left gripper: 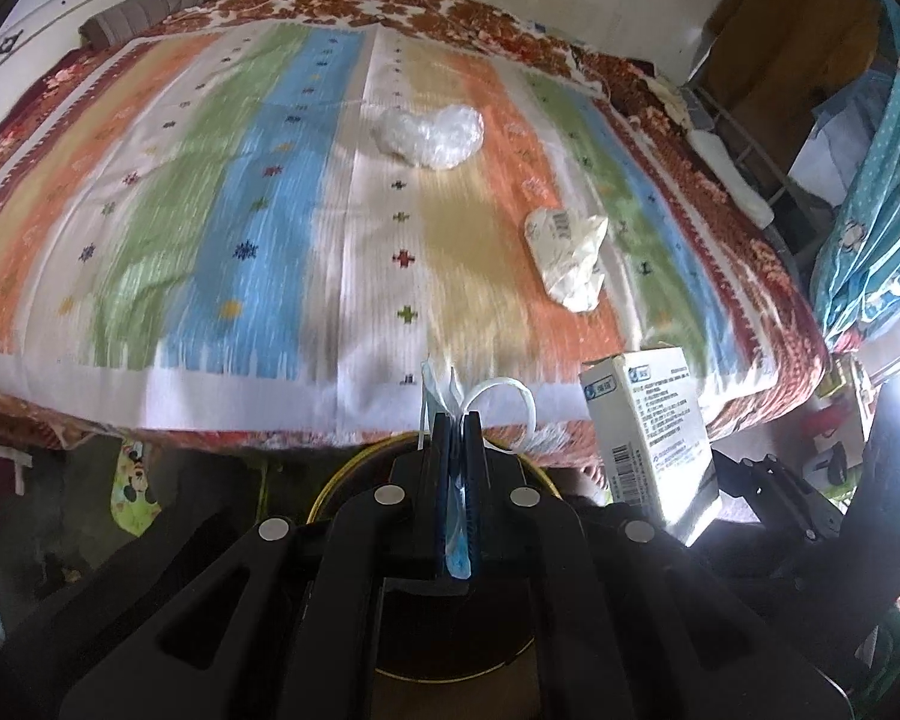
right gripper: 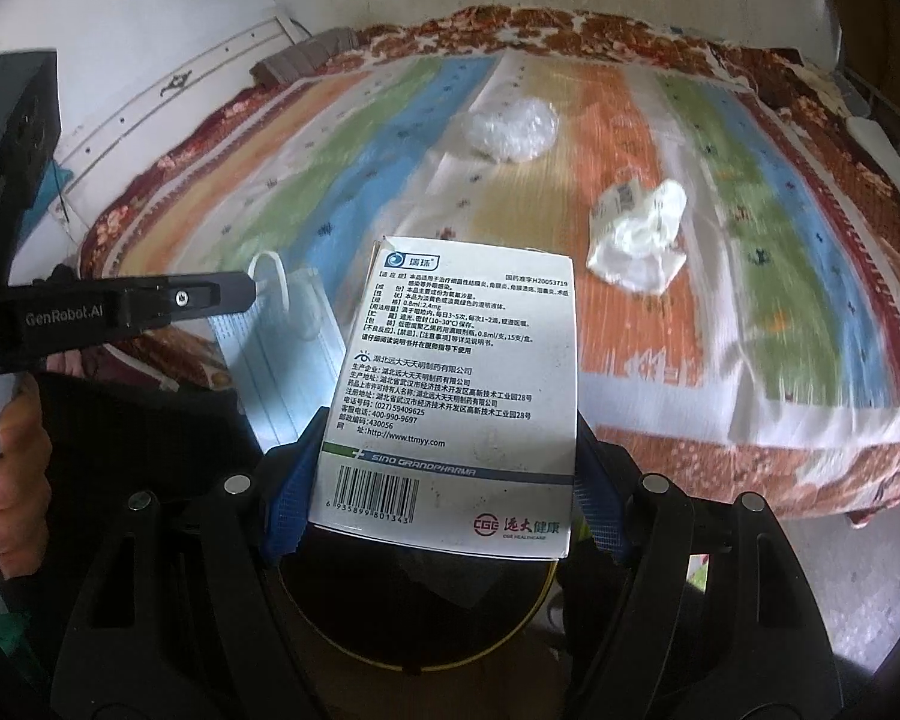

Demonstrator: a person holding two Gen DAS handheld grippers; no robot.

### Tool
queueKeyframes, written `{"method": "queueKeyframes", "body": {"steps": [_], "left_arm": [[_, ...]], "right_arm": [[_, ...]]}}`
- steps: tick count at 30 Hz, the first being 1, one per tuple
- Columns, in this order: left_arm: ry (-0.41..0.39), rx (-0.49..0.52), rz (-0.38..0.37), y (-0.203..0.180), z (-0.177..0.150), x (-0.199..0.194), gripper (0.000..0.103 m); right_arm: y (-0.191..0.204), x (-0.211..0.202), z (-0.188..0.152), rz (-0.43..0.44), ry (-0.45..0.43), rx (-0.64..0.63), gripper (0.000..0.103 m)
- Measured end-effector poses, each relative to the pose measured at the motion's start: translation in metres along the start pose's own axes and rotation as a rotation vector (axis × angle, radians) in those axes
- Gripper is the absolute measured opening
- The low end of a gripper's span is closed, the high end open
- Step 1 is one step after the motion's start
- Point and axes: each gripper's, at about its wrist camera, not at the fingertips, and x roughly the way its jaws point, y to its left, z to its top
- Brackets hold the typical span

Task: Collect trash
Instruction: 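Lift the held box and mask off the blanket toward the bin, then open both grippers to drop the box and mask into the bin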

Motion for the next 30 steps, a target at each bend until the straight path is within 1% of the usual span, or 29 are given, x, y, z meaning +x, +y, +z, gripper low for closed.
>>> {"method": "queueKeyframes", "body": {"steps": [7,12,15,18,21,24,27,28,30], "left_arm": [[0.047,0.009,0.067,-0.002,-0.011,0.016,0.004],[0.086,-0.008,0.095,0.0,-0.013,0.026,0.004],[0.119,-0.014,0.094,-0.001,-0.016,0.035,0.004],[0.145,-0.015,0.117,-0.002,-0.019,0.045,0.004],[0.193,-0.036,0.124,0.0,-0.022,0.058,0.004],[0.217,-0.05,0.139,0.002,-0.023,0.065,0.004],[0.234,-0.063,0.14,0.004,-0.023,0.069,0.004],[0.242,-0.071,0.138,0.005,-0.022,0.071,0.004],[0.255,-0.085,0.135,0.008,-0.021,0.073,0.008]], "right_arm": [[0.005,0.018,-0.017,-0.014,0.094,-0.004,0.07],[0.008,0.033,-0.024,-0.034,0.155,-0.006,0.07],[0.005,0.042,-0.027,-0.036,0.192,0.014,0.07],[0.003,0.051,-0.03,-0.039,0.229,0.03,0.07],[0.0,0.062,-0.034,-0.029,0.275,0.058,0.07],[0.0,0.071,-0.038,-0.032,0.314,0.067,0.07],[-0.002,0.079,-0.041,-0.028,0.346,0.084,0.07],[-0.003,0.082,-0.043,-0.028,0.359,0.092,0.07],[-0.006,0.087,-0.044,-0.029,0.376,0.113,0.071]]}}
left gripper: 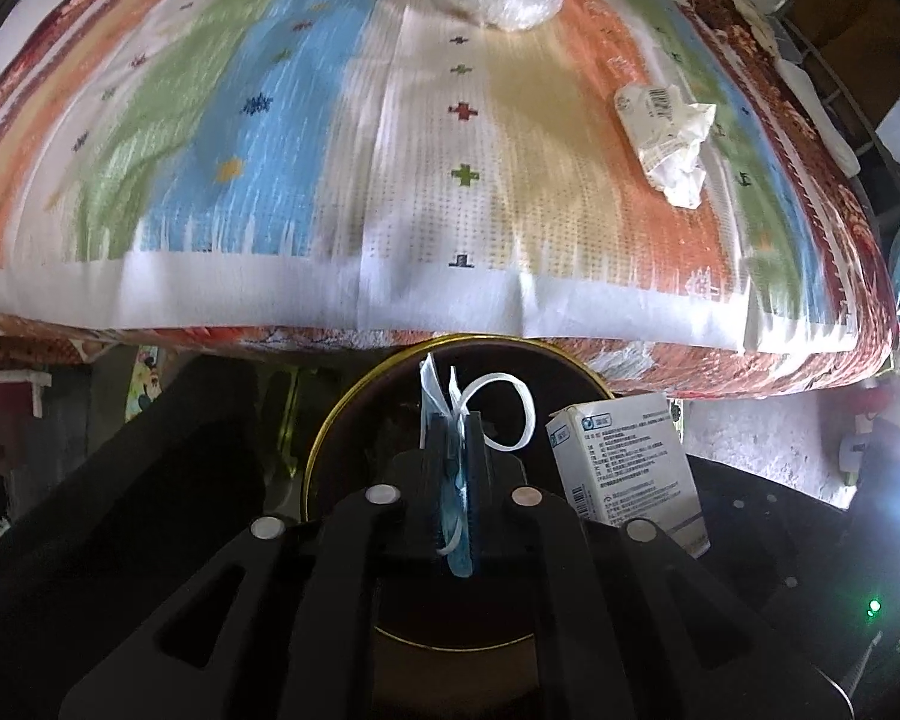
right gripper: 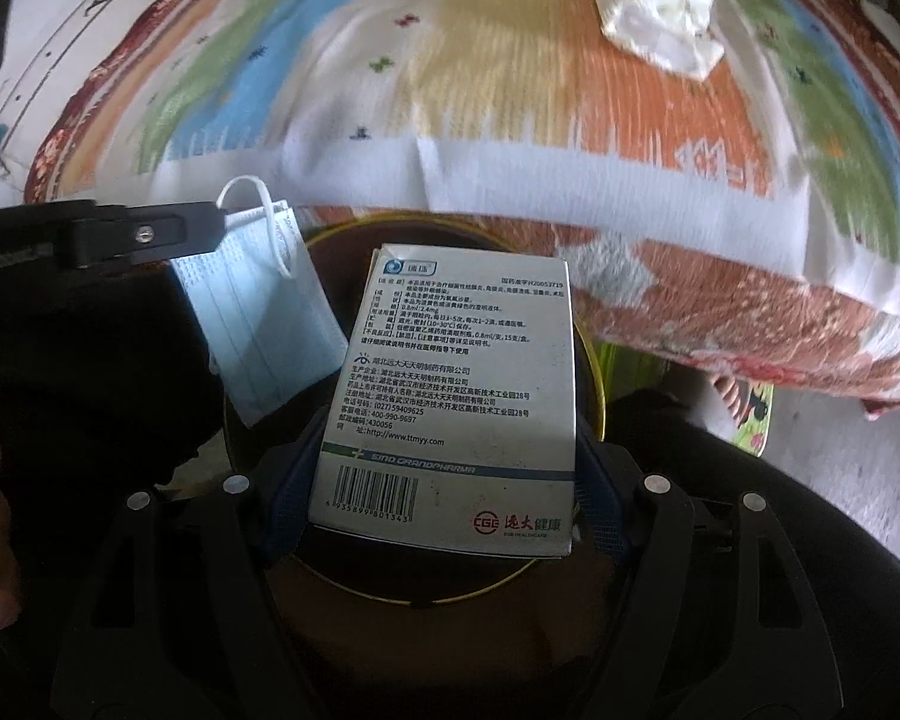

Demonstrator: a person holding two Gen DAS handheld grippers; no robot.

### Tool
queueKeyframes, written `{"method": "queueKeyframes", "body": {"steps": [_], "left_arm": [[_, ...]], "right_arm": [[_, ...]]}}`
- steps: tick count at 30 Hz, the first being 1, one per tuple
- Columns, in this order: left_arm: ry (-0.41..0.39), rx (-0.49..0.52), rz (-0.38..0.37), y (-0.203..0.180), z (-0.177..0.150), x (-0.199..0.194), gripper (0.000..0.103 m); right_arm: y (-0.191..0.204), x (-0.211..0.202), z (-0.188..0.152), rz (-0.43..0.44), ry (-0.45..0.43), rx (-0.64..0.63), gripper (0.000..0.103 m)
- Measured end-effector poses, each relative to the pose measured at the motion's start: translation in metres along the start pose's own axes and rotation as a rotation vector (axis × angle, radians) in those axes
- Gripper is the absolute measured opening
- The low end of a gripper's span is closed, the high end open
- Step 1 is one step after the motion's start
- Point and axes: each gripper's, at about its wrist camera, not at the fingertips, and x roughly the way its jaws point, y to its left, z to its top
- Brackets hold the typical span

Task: Collect trash
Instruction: 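Open both grippers to drop the box and mask into the bin, then move both open grippers forward over the clear bag and white paper bag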

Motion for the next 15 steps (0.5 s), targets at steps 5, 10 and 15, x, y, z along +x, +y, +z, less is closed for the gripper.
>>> {"method": "queueKeyframes", "body": {"steps": [5,10,15], "left_arm": [[-0.025,-0.039,-0.02,0.007,0.005,-0.006,0.028],[-0.066,-0.08,-0.06,0.015,0.013,-0.019,0.031],[-0.11,-0.116,-0.099,0.021,0.028,-0.033,0.039]], "right_arm": [[-0.003,0.0,0.002,0.01,-0.006,0.016,0.08],[-0.006,-0.012,0.006,0.012,-0.055,0.026,0.08],[-0.01,-0.028,0.013,0.028,-0.119,0.04,0.08]]}}
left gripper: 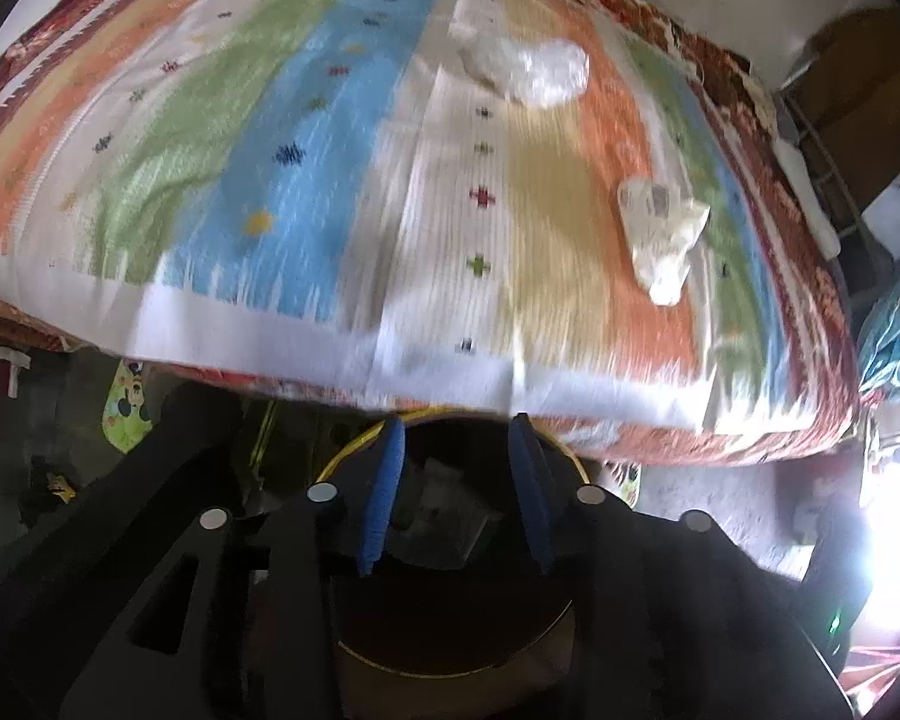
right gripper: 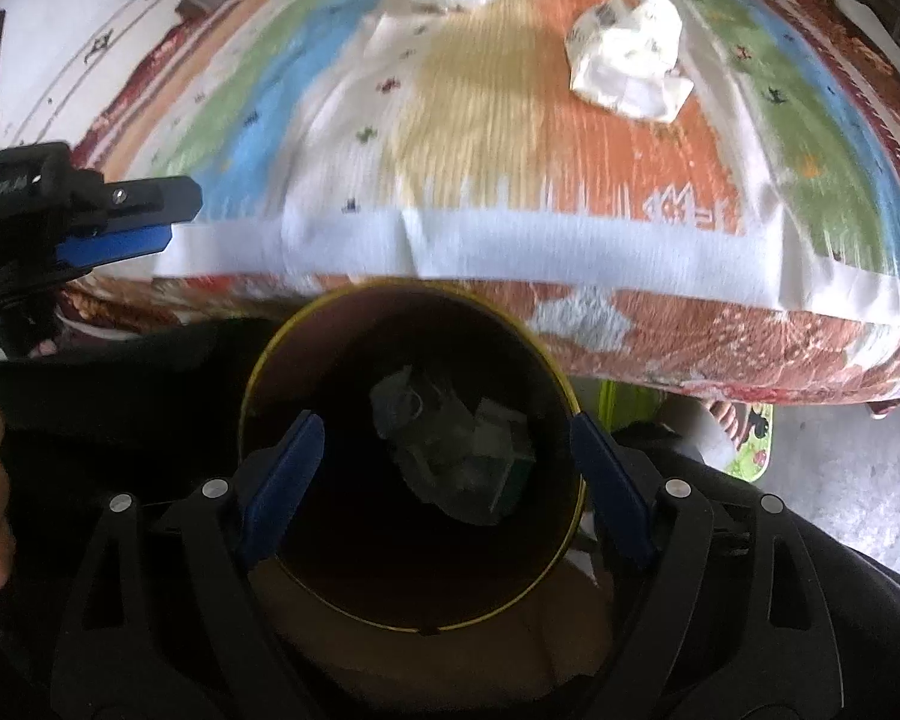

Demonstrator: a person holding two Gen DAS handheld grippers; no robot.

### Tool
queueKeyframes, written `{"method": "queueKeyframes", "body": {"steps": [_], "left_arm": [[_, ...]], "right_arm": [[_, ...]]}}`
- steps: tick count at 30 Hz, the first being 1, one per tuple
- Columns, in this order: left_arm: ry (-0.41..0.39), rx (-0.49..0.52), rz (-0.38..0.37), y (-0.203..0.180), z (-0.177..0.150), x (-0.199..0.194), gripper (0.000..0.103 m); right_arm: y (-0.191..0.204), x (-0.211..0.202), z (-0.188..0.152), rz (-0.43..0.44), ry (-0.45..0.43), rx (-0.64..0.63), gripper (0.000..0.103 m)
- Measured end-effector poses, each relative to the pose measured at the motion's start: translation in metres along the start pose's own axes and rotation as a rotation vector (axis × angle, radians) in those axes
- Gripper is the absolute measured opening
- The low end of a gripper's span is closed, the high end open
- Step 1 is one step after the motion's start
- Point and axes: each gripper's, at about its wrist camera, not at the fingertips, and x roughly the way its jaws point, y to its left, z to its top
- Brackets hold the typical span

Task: Collect trash
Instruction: 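Move both open grippers forward over the clear bag and white paper bag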

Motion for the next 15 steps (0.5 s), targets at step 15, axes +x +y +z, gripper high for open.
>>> {"method": "queueKeyframes", "body": {"steps": [15], "left_arm": [[-0.104,-0.024,-0.097,-0.009,0.058,-0.018,0.062]], "right_arm": [[-0.009,-0.057,0.04,-0.019,-0.215,-0.043,0.082]]}}
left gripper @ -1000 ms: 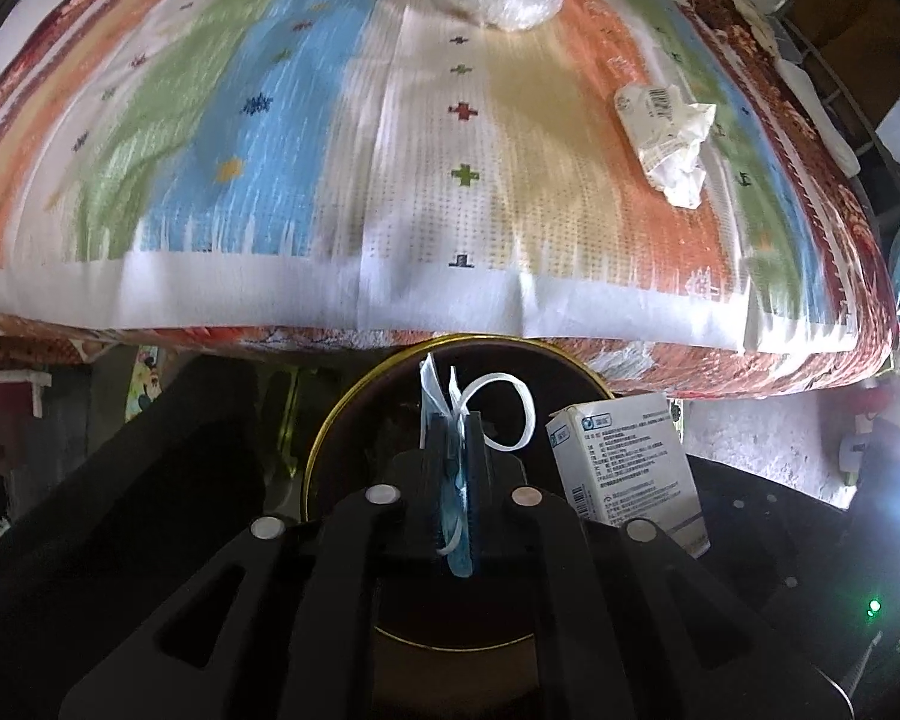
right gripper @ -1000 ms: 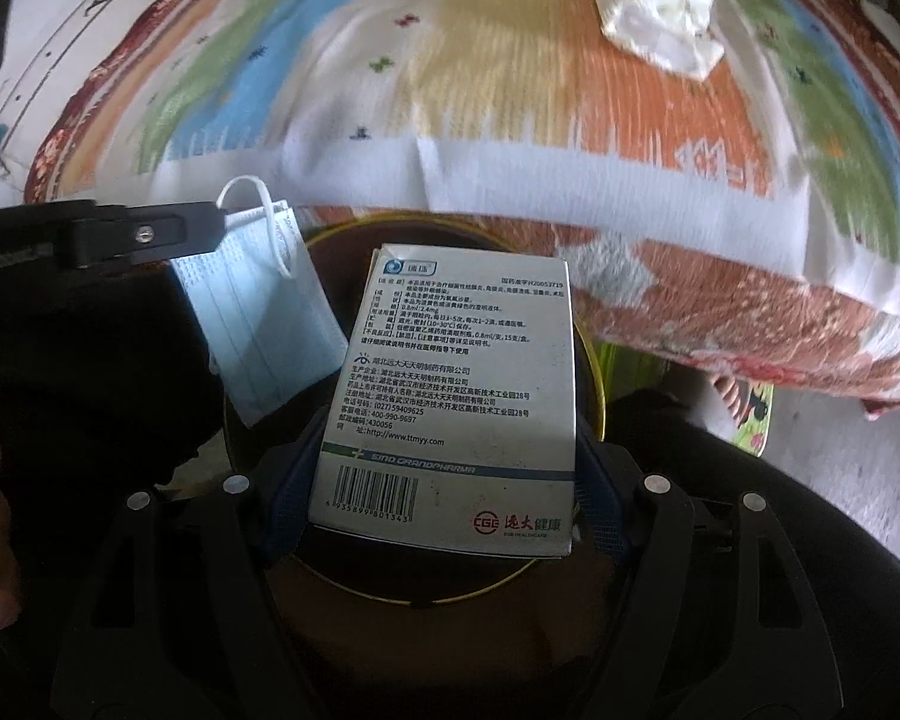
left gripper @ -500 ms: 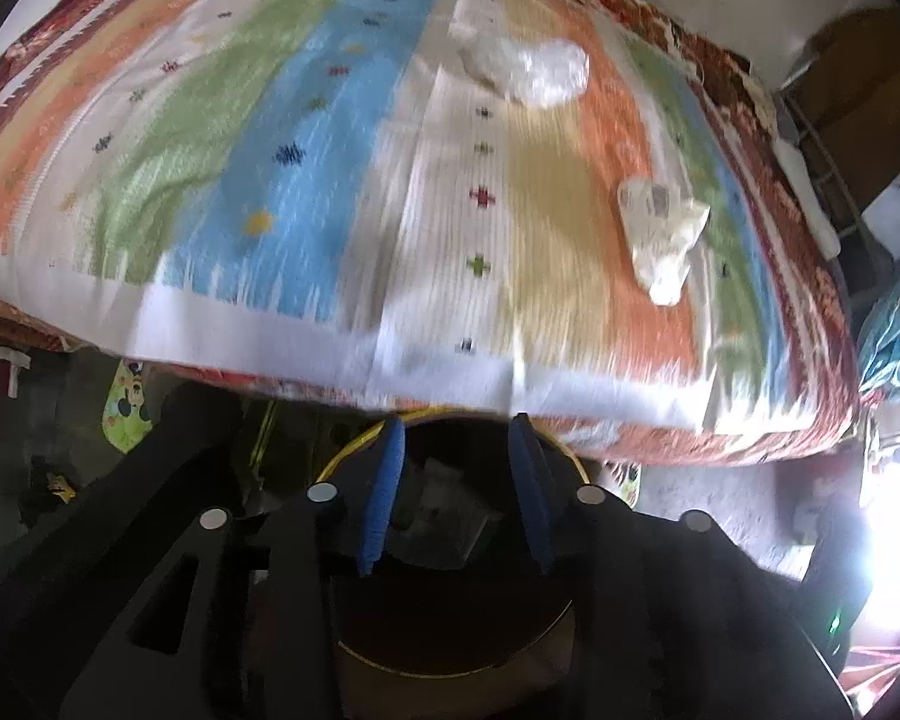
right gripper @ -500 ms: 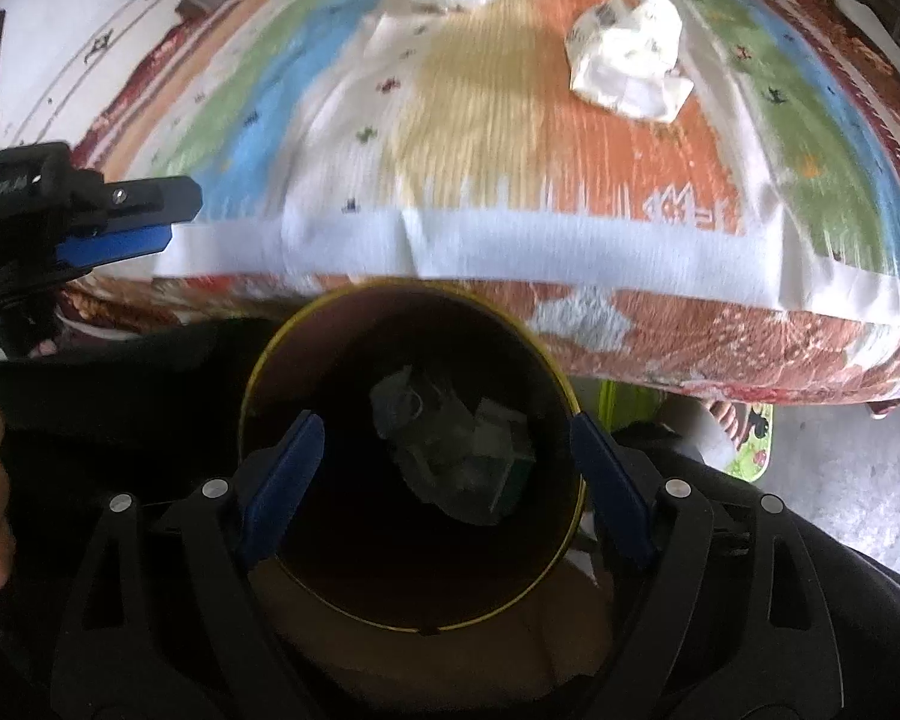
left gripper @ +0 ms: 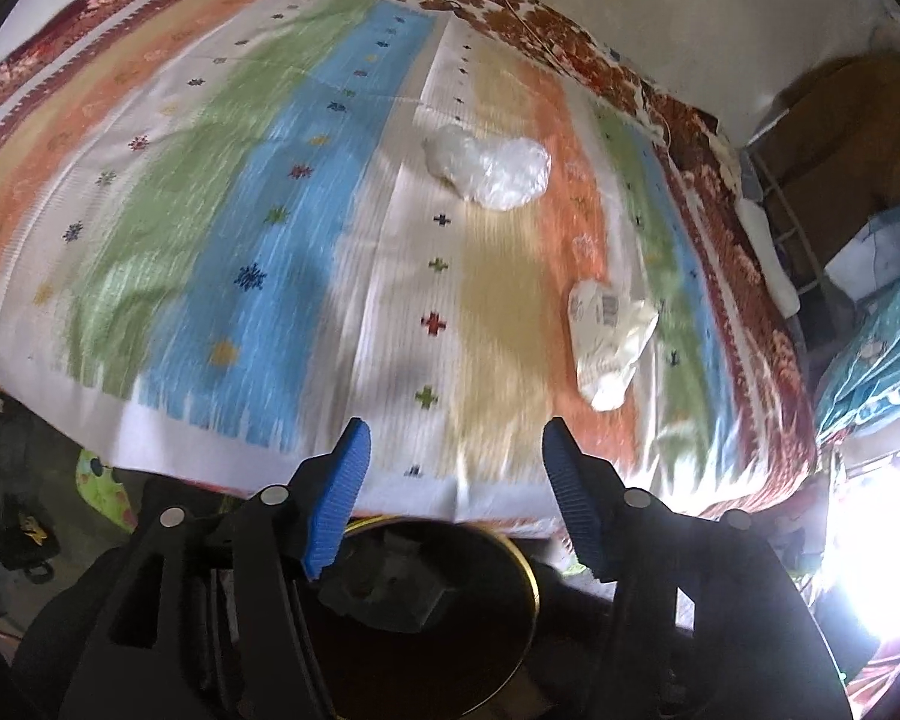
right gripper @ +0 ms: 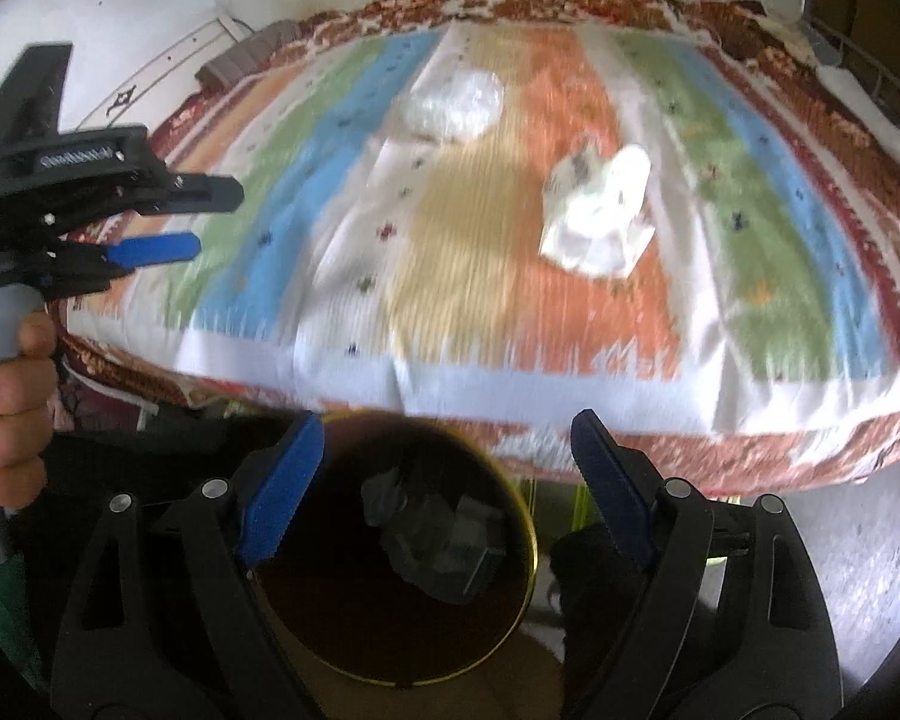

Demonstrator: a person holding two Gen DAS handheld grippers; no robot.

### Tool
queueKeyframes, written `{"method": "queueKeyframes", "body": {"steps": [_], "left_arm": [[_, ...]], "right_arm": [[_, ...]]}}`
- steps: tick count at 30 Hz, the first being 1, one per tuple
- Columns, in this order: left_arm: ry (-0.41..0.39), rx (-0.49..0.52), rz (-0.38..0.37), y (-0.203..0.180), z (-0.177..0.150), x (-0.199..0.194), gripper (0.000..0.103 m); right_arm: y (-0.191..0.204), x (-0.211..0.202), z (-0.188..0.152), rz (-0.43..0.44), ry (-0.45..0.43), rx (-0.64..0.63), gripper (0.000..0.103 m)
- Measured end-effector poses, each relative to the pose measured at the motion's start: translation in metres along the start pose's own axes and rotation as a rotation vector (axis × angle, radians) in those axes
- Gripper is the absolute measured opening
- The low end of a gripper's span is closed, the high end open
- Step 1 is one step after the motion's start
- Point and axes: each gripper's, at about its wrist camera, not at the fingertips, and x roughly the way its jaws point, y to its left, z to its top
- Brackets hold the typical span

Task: Collect trash
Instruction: 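Move both open grippers forward over the clear bag and white paper bag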

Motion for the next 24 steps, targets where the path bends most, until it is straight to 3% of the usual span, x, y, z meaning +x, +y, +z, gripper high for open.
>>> {"method": "queueKeyframes", "body": {"steps": [6,13,19,24], "left_arm": [[-0.023,-0.025,-0.02,-0.004,0.022,0.006,0.064],[-0.093,-0.088,-0.065,-0.012,0.049,0.019,0.085],[-0.121,-0.113,-0.096,-0.019,0.076,0.038,0.096],[-0.15,-0.13,-0.096,-0.019,0.095,0.053,0.096]], "right_arm": [[-0.007,-0.008,0.027,-0.032,-0.049,-0.02,0.082],[-0.015,-0.009,0.063,-0.084,-0.108,-0.075,0.092],[-0.029,0.004,0.087,-0.085,-0.106,-0.041,0.094],[-0.043,0.021,0.102,-0.098,-0.074,-0.021,0.094]]}}
